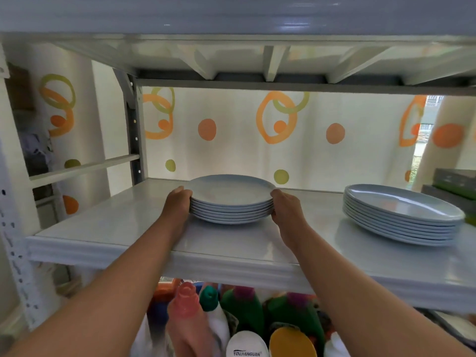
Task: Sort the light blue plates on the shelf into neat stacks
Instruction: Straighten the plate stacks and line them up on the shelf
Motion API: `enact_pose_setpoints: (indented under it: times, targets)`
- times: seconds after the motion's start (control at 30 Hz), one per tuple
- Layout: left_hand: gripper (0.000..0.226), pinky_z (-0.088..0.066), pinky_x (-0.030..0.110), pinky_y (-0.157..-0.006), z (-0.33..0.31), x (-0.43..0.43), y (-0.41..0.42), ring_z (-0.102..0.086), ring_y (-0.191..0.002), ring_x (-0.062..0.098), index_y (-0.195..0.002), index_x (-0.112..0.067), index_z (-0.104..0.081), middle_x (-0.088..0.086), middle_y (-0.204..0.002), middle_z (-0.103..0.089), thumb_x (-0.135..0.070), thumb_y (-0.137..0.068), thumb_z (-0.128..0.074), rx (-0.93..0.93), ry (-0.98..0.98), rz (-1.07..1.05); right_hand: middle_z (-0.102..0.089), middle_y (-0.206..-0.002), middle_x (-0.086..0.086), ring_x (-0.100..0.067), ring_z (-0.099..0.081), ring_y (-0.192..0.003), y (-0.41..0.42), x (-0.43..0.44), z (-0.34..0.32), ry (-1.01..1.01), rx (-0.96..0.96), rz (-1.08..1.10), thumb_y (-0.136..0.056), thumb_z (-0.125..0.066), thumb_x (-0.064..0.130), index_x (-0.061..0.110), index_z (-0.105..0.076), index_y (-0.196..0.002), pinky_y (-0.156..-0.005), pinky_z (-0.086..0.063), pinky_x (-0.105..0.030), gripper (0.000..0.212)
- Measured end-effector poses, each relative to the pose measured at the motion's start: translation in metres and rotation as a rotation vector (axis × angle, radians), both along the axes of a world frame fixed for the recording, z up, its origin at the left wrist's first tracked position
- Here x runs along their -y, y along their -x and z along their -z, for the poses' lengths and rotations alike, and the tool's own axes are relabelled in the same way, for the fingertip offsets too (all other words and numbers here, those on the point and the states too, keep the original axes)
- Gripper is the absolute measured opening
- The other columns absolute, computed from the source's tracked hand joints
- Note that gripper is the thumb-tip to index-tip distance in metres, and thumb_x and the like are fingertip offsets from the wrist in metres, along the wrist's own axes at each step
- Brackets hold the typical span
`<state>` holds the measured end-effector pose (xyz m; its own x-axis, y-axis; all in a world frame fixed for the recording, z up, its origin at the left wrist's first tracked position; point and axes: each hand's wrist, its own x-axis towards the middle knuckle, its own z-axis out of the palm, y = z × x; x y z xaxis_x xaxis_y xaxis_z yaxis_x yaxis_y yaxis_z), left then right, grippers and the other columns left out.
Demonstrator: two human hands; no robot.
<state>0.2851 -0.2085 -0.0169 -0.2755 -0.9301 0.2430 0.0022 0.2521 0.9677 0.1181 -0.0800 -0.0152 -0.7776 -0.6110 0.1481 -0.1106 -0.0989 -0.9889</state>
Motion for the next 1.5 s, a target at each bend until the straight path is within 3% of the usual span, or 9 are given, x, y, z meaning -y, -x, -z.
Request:
enact_pose_setpoints:
  times: [0.43, 0.57, 0.7, 0.83, 1.0, 1.13, 1.27, 1.4, 1.5]
  targets:
    - [0.021, -0.027, 0.036, -0.063, 0.008, -0.008, 0.021, -0.036, -0.073, 0.021, -0.068, -0.014, -0.039, 0.009, -0.071, -0.04, -0.016, -0.089, -0.039, -0.07, -0.002, 0.069, -0.045, -0.072, -0.004, -0.02, -0.041, -0.078, 0.015, -0.018, -0.001, -0.021, -0.02, -0.011, -0.09, -0.039, 0.017, 0.014, -0.05, -0.073, -0.076, -0.038, -0.04, 0.021]
    - [0.033, -0.037, 0.039, -0.089, -0.001, -0.032, 0.031, -0.049, -0.108, 0.031, -0.111, -0.002, -0.052, 0.015, -0.117, -0.056, -0.021, -0.09, -0.037, -0.018, 0.036, -0.108, -0.037, -0.061, -0.001, -0.019, -0.034, -0.063, 0.016, -0.031, -0.003, -0.045, -0.074, 0.007, -0.089, -0.035, 0.011, 0.018, -0.04, -0.059, -0.065, -0.031, -0.034, 0.031]
    - [0.05, -0.016, 0.024, -0.113, -0.01, -0.106, 0.065, -0.026, -0.14, 0.017, -0.143, -0.012, -0.031, 0.004, -0.152, -0.03, -0.013, -0.093, -0.035, -0.034, 0.419, -0.161, -0.051, -0.067, -0.006, -0.025, -0.047, -0.065, 0.021, -0.055, -0.012, 0.004, -0.154, 0.164, -0.088, -0.037, 0.021, 0.01, -0.054, -0.063, -0.064, -0.041, -0.039, 0.032]
    - [0.045, -0.021, 0.001, -0.1, -0.013, -0.167, 0.112, -0.04, -0.125, 0.004, -0.134, -0.019, -0.046, -0.009, -0.134, -0.047, -0.018, -0.091, -0.036, -0.132, 0.493, 0.138, -0.07, -0.08, -0.008, -0.03, -0.066, -0.085, 0.038, -0.093, -0.023, 0.125, -0.266, 0.356, -0.09, -0.041, 0.021, 0.017, -0.065, -0.072, -0.086, -0.052, -0.049, 0.031]
    - [0.038, -0.037, 0.044, -0.107, -0.013, -0.193, 0.169, -0.049, -0.124, 0.021, -0.126, -0.016, -0.054, 0.004, -0.134, -0.054, -0.021, -0.092, -0.037, -0.098, 0.174, 0.413, -0.071, -0.095, -0.012, -0.025, -0.06, -0.088, 0.081, -0.151, -0.029, 0.099, -0.476, 0.767, -0.089, -0.052, 0.022, 0.008, -0.071, -0.096, -0.078, -0.043, -0.029, 0.025]
    - [0.032, -0.036, 0.043, -0.106, -0.014, -0.202, 0.196, -0.05, -0.114, 0.026, -0.111, -0.014, -0.056, 0.009, -0.12, -0.056, -0.024, -0.095, -0.03, 0.006, 0.069, 0.472, -0.051, -0.132, -0.018, -0.034, -0.044, -0.123, 0.132, -0.185, -0.019, -0.17, -0.321, 0.942, -0.087, -0.053, 0.032, 0.011, -0.055, -0.126, -0.1, -0.039, -0.044, 0.044]
    - [0.027, -0.037, 0.031, -0.075, -0.011, -0.201, 0.213, -0.041, -0.083, 0.017, -0.086, -0.014, -0.053, -0.003, -0.079, -0.048, -0.014, -0.093, -0.027, 0.044, 0.086, 0.535, -0.043, -0.144, -0.018, -0.034, -0.041, -0.131, 0.158, -0.204, -0.009, -0.203, -0.192, 0.777, -0.094, -0.04, 0.029, 0.005, -0.037, -0.142, -0.106, -0.034, -0.042, 0.054]
    - [0.021, -0.04, 0.018, -0.082, -0.006, -0.2, 0.225, -0.048, -0.09, 0.011, -0.094, -0.022, -0.05, -0.002, -0.099, -0.049, -0.015, -0.096, -0.03, 0.088, 0.08, 0.593, -0.057, -0.091, -0.018, -0.028, -0.049, -0.09, 0.171, -0.206, -0.002, -0.159, -0.188, 0.705, -0.096, -0.03, 0.021, -0.001, -0.058, -0.102, -0.082, -0.039, -0.038, 0.037]
    - [0.028, -0.038, 0.033, -0.085, -0.006, -0.202, 0.233, -0.049, -0.091, 0.02, -0.097, -0.013, -0.055, 0.007, -0.098, -0.054, -0.026, -0.095, -0.03, 0.063, 0.039, 0.576, -0.05, -0.075, -0.013, -0.026, -0.045, -0.079, 0.177, -0.207, 0.001, -0.167, -0.198, 0.746, -0.096, -0.029, 0.019, 0.002, -0.053, -0.079, -0.072, -0.034, -0.034, 0.033]
